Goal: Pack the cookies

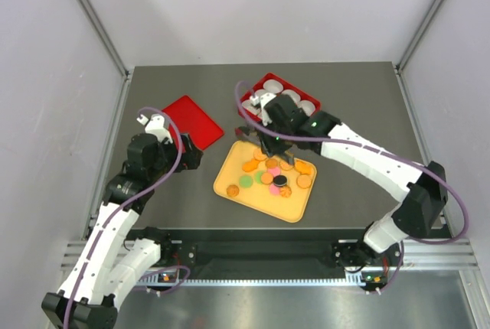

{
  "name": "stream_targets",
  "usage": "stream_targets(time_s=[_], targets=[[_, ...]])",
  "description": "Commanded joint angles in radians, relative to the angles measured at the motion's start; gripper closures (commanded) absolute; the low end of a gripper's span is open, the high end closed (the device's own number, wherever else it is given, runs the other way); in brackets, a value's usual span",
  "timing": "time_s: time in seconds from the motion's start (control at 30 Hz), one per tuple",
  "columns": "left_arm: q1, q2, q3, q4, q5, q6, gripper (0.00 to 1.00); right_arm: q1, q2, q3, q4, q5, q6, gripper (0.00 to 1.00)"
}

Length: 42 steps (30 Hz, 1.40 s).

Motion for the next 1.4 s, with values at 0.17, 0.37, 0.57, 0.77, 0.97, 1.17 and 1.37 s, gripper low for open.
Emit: stream_targets(time_s=[0.17,0.37,0.57,0.77,0.97,1.17,1.37], targets=[[0.0,-0.03,0.012,0.001,-0.037,0.022,0.02,-0.238,0.03,0.241,0.021,-0.007,-0.021,0.7],[0.0,-0.053,-0.007,0.018,-0.051,0.022,0.02,-0.347,0.188,0.369,0.061,0.089,-0.005,0.7],[0.0,-0.09,-0.013,0.019,-0.063,0.017,0.02,-0.422,0.37,0.516,0.083,0.08,0.005,0.7],[0.0,-0.085,-0.015,0.021,-0.063,0.017,0.02,-0.453,0.491,0.61,0.089,0.055,0.011,0.7],[0.0,-0.081,-0.015,0.022,-0.062,0.019,0.02,-0.458,0.522,0.602,0.101,0.039,0.02,0.7],[0.0,-0.081,-0.016,0.022,-0.063,0.019,0.02,-0.455,0.524,0.568,0.122,0.017,0.022,0.7],[0.0,-0.079,-0.016,0.022,-0.062,0.019,0.02,-0.452,0.531,0.542,0.138,0.014,0.023,0.69]])
